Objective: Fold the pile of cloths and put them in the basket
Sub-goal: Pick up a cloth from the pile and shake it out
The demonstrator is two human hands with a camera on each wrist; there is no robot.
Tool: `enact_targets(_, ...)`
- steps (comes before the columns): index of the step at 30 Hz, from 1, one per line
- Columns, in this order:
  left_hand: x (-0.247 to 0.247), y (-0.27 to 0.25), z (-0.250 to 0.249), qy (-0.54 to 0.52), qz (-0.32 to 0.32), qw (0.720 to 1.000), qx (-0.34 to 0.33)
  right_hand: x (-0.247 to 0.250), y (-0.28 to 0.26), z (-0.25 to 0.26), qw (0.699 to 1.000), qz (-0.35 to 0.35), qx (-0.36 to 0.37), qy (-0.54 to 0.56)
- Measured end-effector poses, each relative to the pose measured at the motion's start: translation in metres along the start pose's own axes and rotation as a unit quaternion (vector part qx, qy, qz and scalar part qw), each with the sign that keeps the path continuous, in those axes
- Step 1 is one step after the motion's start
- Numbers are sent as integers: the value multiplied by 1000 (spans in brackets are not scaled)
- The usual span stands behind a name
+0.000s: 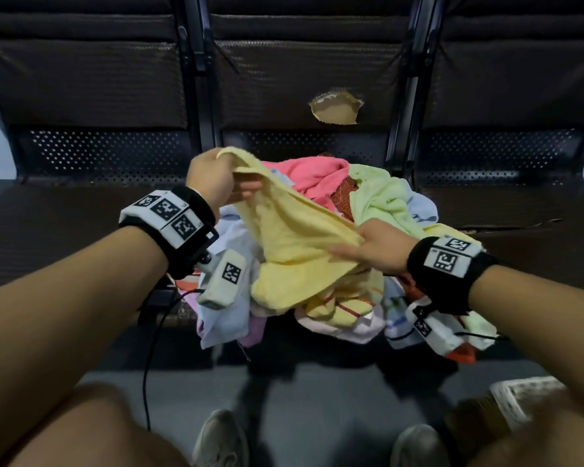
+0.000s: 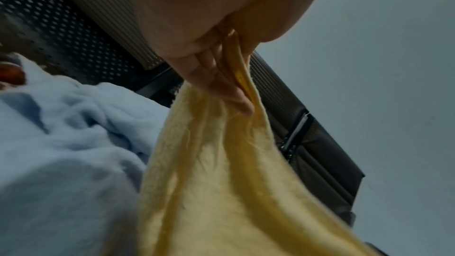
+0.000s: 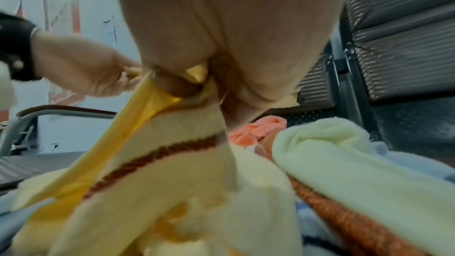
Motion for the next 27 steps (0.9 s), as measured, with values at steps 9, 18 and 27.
enact_targets(9, 37, 27, 2, 225, -149, 961, -56, 58, -9, -4, 980, -185, 60, -51)
enact_targets(18, 28, 6, -64, 73, -80, 988, -113, 125, -9, 10, 962, -265, 51, 40)
enact_targets(27, 25, 11, -83, 67, 121, 983, -124, 168, -25, 13, 955, -285, 68, 36)
Point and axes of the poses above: each hand's wrist, its own y-axis towards the middle knuckle, its own x-axis out of the back of the hand, z = x × y, the point moved 2 cm from there along y, towards the middle knuckle
